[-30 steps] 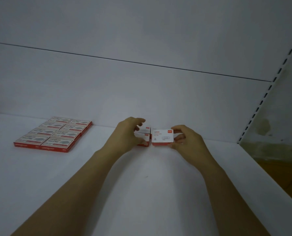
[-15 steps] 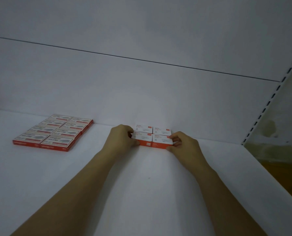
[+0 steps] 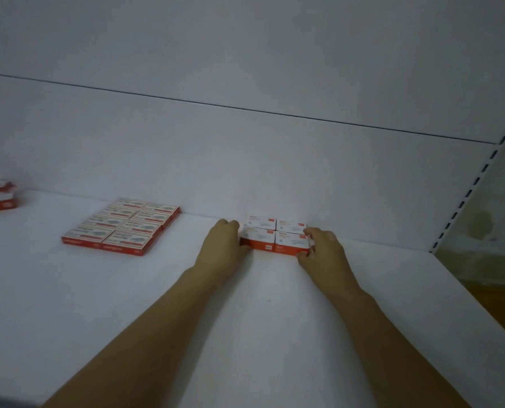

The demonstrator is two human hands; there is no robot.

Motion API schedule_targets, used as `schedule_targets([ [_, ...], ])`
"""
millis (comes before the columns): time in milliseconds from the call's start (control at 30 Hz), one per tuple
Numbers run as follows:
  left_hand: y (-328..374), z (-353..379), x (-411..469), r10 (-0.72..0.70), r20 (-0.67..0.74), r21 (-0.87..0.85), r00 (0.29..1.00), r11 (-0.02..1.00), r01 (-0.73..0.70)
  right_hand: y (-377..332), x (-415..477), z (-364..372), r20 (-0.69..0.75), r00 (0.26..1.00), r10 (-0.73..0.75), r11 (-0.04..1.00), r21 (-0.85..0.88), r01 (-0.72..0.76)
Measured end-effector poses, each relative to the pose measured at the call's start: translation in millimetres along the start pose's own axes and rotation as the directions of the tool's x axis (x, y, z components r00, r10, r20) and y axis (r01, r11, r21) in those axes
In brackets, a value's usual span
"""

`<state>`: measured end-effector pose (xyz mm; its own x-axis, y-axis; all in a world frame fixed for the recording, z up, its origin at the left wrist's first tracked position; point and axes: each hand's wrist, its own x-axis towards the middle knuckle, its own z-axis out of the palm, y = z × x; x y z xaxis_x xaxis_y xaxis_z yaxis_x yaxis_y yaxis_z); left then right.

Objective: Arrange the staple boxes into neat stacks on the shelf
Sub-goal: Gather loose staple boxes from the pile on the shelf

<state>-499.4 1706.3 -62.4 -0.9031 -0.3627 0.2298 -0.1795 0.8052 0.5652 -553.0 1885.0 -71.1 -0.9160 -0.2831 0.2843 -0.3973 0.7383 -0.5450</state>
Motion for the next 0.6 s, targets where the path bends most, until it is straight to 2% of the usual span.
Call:
schedule_targets([
  [100, -6, -22, -11, 0.005, 0.031, 0.206, 1.0, 0.978, -0.011, -15, -3, -7, 0.063, 0.993, -0.1, 0.961, -0.254, 0.113],
  [167, -15, -46, -23, -0.014, 0.029, 0.318, 0.999, 0.948, 0.004, -32, -5, -16, 0.125, 0.979, -0.161, 0.922, -0.335, 0.194],
  [333, -48, -113, -73, -0.119, -0.044, 0.497, 0.992, 0.859, 0.125, -97, -20, -25, 0.292, 0.913, -0.286, 0.881, -0.295, 0.37],
  [600, -102, -216, -176, -0.354, -0.263, 0.512, 0.898, 0.737, 0.441, -216, -65, 5, 0.393, 0.741, -0.545, 0.747, -0.173, 0.641],
])
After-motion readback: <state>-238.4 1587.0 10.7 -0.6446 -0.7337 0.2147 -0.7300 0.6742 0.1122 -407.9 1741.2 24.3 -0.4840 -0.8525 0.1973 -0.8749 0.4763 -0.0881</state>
